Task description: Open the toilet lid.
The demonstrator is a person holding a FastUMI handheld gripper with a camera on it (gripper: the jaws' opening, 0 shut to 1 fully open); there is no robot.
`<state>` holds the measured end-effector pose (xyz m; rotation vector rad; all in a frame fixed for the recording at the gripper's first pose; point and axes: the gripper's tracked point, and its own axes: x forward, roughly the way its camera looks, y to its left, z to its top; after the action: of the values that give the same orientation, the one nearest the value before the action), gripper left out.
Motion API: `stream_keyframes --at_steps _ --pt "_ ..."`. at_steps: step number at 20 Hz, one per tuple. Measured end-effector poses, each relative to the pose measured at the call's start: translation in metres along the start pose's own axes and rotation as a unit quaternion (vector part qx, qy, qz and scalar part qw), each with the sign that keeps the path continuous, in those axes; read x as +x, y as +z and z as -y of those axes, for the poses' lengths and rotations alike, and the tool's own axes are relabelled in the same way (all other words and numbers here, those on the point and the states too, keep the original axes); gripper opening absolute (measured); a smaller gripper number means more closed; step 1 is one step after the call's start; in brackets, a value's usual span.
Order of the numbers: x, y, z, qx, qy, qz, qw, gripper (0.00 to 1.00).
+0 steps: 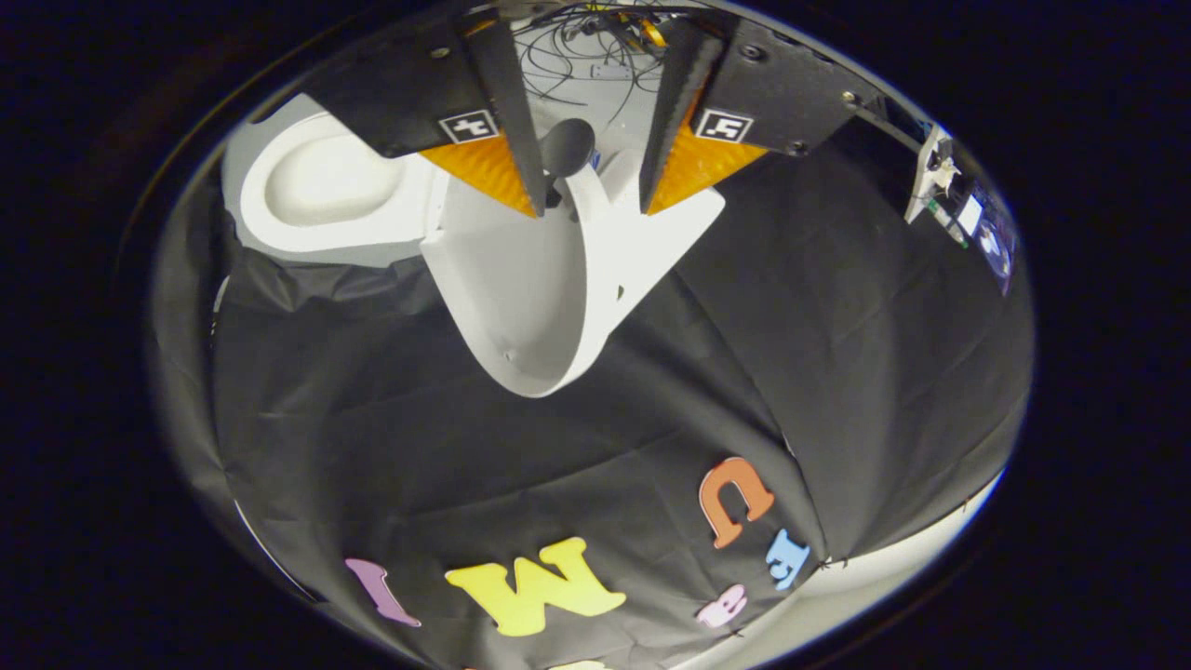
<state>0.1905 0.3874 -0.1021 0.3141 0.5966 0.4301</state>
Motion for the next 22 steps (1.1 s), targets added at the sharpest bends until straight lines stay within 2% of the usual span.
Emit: stream_keyframes --at_steps 3,7,9,15,22 --pt "-0.026 0.015 0.01 -0.015 -0.005 0.021 1.0 0.78" --pt "-0.076 0.032 0.029 -0.026 -0.009 0.062 0.998 0.92" --pt "-0.105 0.035 0.049 -0.047 -0.03 0.09 0.994 0.98" --pt "-0.19 0.058 0.09 -0.089 -0.085 0.169 0.978 0.97" --pt "-0.26 0.062 0.1 -0.11 -0.102 0.221 0.964 0.98"
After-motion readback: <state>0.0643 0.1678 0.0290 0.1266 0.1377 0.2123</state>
